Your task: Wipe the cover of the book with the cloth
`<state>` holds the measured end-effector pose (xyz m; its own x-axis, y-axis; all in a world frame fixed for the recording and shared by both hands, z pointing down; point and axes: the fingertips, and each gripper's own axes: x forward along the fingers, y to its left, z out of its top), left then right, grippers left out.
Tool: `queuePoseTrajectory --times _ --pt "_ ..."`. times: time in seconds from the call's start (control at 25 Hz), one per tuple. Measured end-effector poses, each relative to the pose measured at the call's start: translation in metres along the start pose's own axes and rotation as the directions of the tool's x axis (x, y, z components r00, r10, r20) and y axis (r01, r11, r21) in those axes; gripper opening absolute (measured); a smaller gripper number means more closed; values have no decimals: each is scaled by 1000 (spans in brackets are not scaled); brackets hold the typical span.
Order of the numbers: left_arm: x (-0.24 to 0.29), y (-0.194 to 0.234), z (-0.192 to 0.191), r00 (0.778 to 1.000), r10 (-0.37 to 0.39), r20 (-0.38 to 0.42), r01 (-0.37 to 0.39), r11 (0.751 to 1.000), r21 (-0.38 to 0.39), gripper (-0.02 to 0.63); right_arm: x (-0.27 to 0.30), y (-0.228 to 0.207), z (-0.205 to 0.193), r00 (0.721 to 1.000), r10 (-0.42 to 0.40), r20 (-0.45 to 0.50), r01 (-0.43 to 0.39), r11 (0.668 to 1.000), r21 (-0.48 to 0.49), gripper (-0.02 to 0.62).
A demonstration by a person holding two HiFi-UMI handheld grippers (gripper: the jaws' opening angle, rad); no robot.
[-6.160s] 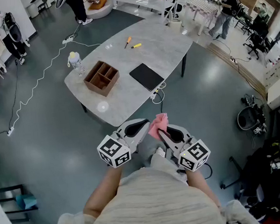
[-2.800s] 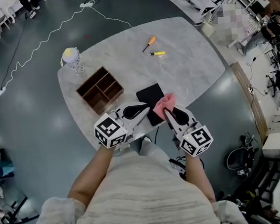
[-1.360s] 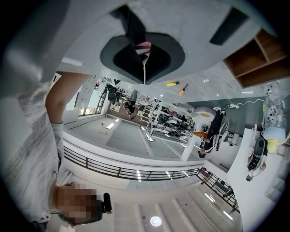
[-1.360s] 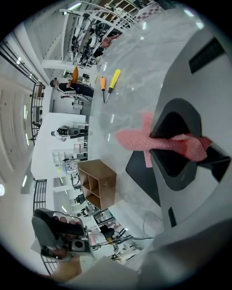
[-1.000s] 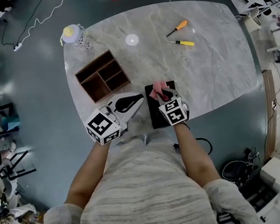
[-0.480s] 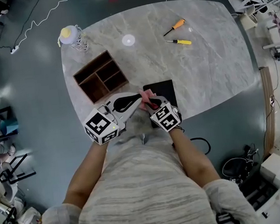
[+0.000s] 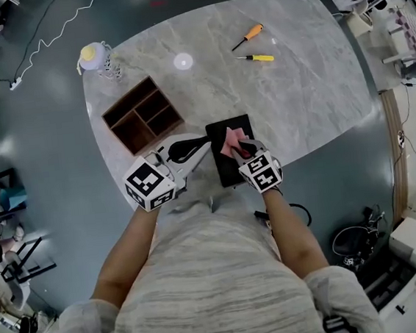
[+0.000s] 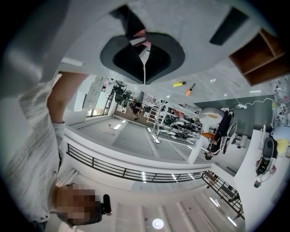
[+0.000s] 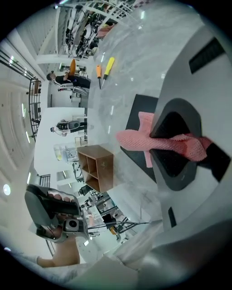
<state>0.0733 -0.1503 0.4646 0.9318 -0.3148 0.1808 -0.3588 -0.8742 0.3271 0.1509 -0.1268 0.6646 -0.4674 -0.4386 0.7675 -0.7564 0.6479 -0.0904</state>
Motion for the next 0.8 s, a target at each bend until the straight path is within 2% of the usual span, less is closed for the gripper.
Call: queuePoseTrajectory --times 0.24,0.4,0.6,0.8 --pt "4 -6 -2 1000 -25 -6 25 1000 9 20 -21 -33 -25 992 -125 -30 127 989 80 67" --pt "6 -11 -2 999 -34 -8 34 999 9 20 -32 -34 -39 986 -161 -36 164 980 115 67" --pt "6 -15 -2 999 -38 -10 38 999 10 20 -37 -21 -49 985 -168 -33 171 975 143 67" --pt "5 -20 -5 999 -40 -12 41 999 10 20 -27 -4 -40 993 -119 -21 121 983 138 67"
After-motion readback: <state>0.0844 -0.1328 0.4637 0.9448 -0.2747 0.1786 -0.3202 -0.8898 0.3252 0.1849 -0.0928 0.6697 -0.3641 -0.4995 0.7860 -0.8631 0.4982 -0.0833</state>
